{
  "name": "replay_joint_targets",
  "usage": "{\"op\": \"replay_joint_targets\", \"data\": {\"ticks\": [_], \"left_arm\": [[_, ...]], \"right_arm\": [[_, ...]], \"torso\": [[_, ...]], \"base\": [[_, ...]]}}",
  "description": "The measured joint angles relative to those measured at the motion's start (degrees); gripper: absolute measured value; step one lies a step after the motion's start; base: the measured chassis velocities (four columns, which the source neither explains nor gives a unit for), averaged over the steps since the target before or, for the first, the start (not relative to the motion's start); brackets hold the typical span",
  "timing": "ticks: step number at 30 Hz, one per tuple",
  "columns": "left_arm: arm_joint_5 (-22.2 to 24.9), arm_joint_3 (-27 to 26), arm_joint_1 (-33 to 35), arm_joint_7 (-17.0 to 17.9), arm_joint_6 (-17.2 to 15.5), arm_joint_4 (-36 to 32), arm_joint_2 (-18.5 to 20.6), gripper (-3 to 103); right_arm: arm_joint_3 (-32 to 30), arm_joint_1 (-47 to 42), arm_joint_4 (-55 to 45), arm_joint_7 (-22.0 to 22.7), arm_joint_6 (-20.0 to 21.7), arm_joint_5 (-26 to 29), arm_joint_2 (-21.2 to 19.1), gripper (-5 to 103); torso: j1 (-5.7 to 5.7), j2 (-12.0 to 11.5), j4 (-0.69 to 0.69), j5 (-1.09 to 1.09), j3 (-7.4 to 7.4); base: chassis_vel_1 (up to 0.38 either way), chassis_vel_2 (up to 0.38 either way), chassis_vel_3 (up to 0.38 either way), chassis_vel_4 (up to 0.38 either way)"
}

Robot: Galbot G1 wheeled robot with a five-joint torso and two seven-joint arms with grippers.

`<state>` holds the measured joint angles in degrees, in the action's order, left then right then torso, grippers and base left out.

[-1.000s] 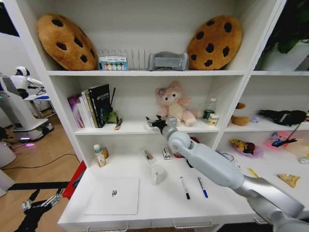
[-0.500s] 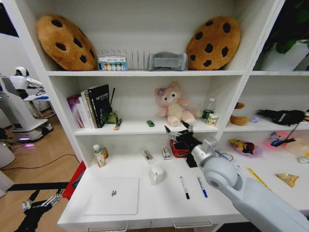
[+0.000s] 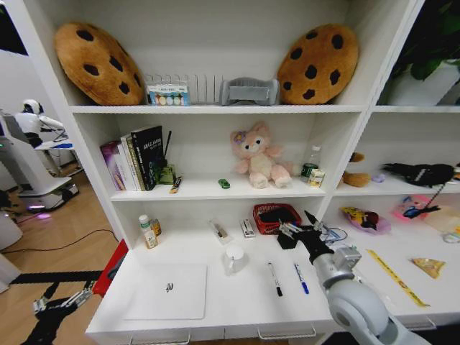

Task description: Organize the objects on the table.

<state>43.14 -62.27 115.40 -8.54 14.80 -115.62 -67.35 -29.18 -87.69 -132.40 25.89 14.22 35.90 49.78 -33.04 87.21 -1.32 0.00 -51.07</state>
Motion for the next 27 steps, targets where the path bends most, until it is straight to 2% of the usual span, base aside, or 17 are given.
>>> {"op": "replay_joint_targets", "data": {"ticks": [1,2,4,5,6,7,9,10,12,16,20,27], "left_arm": [[0.0,0.0,0.0,0.0,0.0,0.0,0.0,100],[0.0,0.0,0.0,0.0,0.0,0.0,0.0,100],[0.0,0.0,0.0,0.0,0.0,0.0,0.0,100],[0.0,0.0,0.0,0.0,0.0,0.0,0.0,100],[0.0,0.0,0.0,0.0,0.0,0.0,0.0,100],[0.0,0.0,0.0,0.0,0.0,0.0,0.0,100],[0.0,0.0,0.0,0.0,0.0,0.0,0.0,100],[0.0,0.0,0.0,0.0,0.0,0.0,0.0,100],[0.0,0.0,0.0,0.0,0.0,0.0,0.0,100],[0.0,0.0,0.0,0.0,0.0,0.0,0.0,100],[0.0,0.0,0.0,0.0,0.0,0.0,0.0,100],[0.0,0.0,0.0,0.0,0.0,0.0,0.0,100]], "right_arm": [[0.75,0.26,0.19,2.0,3.91,1.21,-0.09,100],[0.75,0.26,0.19,2.0,3.91,1.21,-0.09,100],[3.02,2.61,0.76,7.03,12.87,7.15,-0.45,100],[3.02,2.61,0.76,7.03,12.87,7.15,-0.45,100],[3.94,3.98,0.93,8.98,16.21,11.49,-0.6,100],[3.94,3.98,0.93,8.98,16.21,11.49,-0.6,100],[5.37,6.65,1.23,14.32,23.65,20.8,-0.79,100],[5.37,6.65,1.23,14.32,23.65,20.8,-0.79,100],[6.2,8.22,2.22,18.99,27.89,27.44,-0.81,100],[6.69,9.35,4.33,20.19,27.91,31.67,-1.01,100],[7.83,11.75,7.99,19.16,27.91,34.92,-1.35,100],[11.32,16.07,14.4,16.09,28.73,35.42,-1.87,100]], "torso": [[0.0,0.0,0.0,0.0,0.0],[0.0,0.0,0.0,0.0,0.0],[-0.01,0.0,0.01,0.0,-0.01],[-0.01,0.0,0.01,0.0,-0.01],[-0.01,0.0,0.01,0.0,-0.01],[-0.01,0.0,0.01,0.0,-0.01],[-0.02,-0.01,0.01,0.0,-0.01],[-0.02,-0.01,0.01,0.0,-0.01],[-0.02,-0.01,0.01,0.0,-0.01],[-0.02,-0.01,0.0,0.0,-0.01],[-0.01,-0.01,0.0,0.0,-0.01],[-0.01,-0.01,0.0,0.01,-0.01]], "base": [[0.0,0.0,0.0,0.0],[0.0,0.0,0.0,0.0],[0.0,0.0,0.0,0.0],[0.0,0.0,0.0,0.0],[0.0,0.0,0.0,0.0],[0.0,0.0,0.0,0.0],[0.0,0.0,0.0,0.0],[0.0,0.0,0.0,0.0],[0.0,0.0,0.0,0.0],[0.0,0.0,0.0,0.0],[0.0,0.0,0.0,0.0],[0.0,0.0,0.0,0.0]]}}
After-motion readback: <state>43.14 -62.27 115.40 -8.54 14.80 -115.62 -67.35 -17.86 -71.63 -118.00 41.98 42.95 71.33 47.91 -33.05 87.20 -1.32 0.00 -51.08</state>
